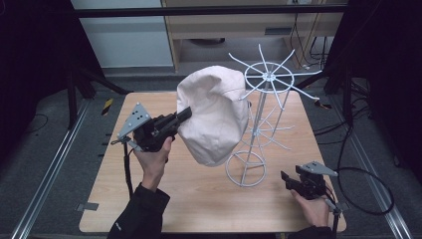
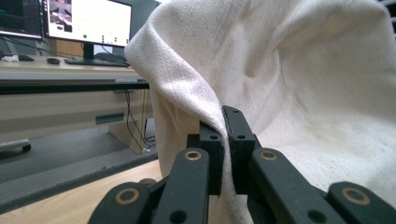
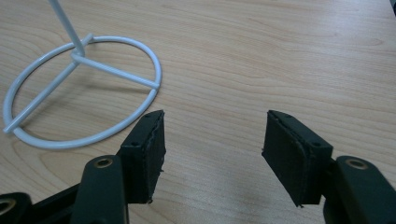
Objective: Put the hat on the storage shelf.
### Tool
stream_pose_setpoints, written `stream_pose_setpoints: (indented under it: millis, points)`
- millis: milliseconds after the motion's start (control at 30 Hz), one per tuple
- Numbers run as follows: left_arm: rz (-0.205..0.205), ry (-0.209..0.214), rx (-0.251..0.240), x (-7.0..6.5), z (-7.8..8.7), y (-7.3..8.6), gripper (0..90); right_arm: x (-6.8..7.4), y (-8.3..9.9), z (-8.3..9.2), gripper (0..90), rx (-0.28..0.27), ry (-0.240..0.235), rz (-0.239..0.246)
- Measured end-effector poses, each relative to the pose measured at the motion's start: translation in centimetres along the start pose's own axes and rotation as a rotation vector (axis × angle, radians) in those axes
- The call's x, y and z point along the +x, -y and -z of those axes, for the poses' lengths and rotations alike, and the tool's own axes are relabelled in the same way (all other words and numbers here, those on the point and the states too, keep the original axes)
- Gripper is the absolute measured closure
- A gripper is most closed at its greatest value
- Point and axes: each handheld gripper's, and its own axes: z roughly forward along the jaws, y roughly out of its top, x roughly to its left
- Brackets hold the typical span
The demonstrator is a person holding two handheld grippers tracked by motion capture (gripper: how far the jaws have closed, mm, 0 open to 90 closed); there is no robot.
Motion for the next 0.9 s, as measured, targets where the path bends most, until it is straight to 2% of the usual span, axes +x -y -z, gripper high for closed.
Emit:
stream_pose_setpoints:
  millis: [400, 667, 767, 800, 833, 900]
  points:
    - [0.000, -0.003, 0.078, -0.4, -0.9, 0.7, 82.9, 0.0, 0.0, 0.0, 38.0, 0.000, 0.001, 0.000]
    - [0.001, -0.008, 0.107, -0.6, -1.6, 1.1, 82.9, 0.0, 0.0, 0.0, 37.8, 0.000, 0.001, 0.001]
    - [0.003, -0.011, 0.129, -0.6, -1.8, 1.2, 77.7, 0.0, 0.0, 0.0, 37.7, -0.002, 0.002, 0.002]
    - [0.003, -0.014, 0.133, -0.6, -1.9, 1.2, 72.7, 0.0, 0.0, 0.0, 37.6, -0.002, 0.000, 0.000]
    - [0.004, -0.017, 0.137, -0.7, -1.9, 1.2, 72.7, 0.0, 0.0, 0.0, 37.6, -0.002, 0.000, 0.000]
    - [0.007, -0.025, 0.149, -0.7, -1.8, 1.3, 64.5, 0.0, 0.0, 0.0, 37.5, -0.003, 0.001, 0.001]
